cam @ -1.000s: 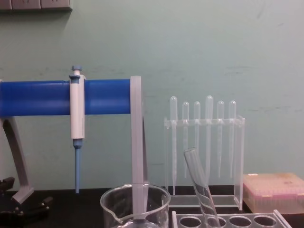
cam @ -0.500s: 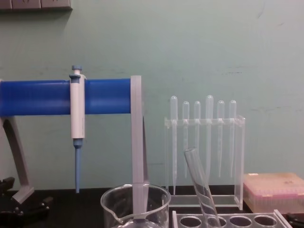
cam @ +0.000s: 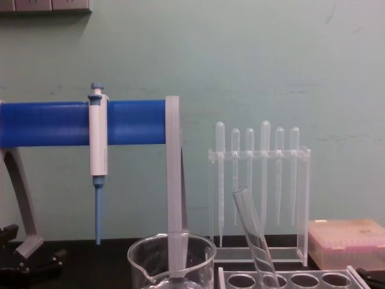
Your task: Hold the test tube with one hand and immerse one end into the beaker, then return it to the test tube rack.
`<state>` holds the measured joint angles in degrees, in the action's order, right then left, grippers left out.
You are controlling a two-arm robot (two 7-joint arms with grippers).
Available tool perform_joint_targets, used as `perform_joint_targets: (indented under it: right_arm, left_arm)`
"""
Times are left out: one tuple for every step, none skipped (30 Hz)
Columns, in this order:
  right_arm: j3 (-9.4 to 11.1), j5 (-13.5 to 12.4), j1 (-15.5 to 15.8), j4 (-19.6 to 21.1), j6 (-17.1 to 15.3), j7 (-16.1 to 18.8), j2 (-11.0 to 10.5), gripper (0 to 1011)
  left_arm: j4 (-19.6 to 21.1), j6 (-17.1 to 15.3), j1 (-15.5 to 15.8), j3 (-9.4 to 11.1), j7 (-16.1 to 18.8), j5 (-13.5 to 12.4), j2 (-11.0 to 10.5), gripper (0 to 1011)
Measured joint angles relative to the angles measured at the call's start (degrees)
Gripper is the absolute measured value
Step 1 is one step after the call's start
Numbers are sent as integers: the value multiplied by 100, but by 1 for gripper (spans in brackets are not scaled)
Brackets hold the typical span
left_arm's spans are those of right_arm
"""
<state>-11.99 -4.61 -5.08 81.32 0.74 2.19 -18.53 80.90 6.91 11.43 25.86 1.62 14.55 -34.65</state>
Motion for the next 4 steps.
perform_joint_targets:
  right_arm:
    - [0,-2,0,1,0,1,-1,1004]
    - [0,-4,0,2,-1,2,-2,1004]
    - [0,-5,1,2,-1,2,-3,1004]
    - [0,-7,1,3,-1,3,-3,1004]
  left_arm:
    - [0,0,0,0,0,0,0,1000]
    - [0,0,0,0,0,0,0,1000]
    - [0,0,0,0,0,0,0,1000]
    - [0,0,0,0,0,0,0,1000]
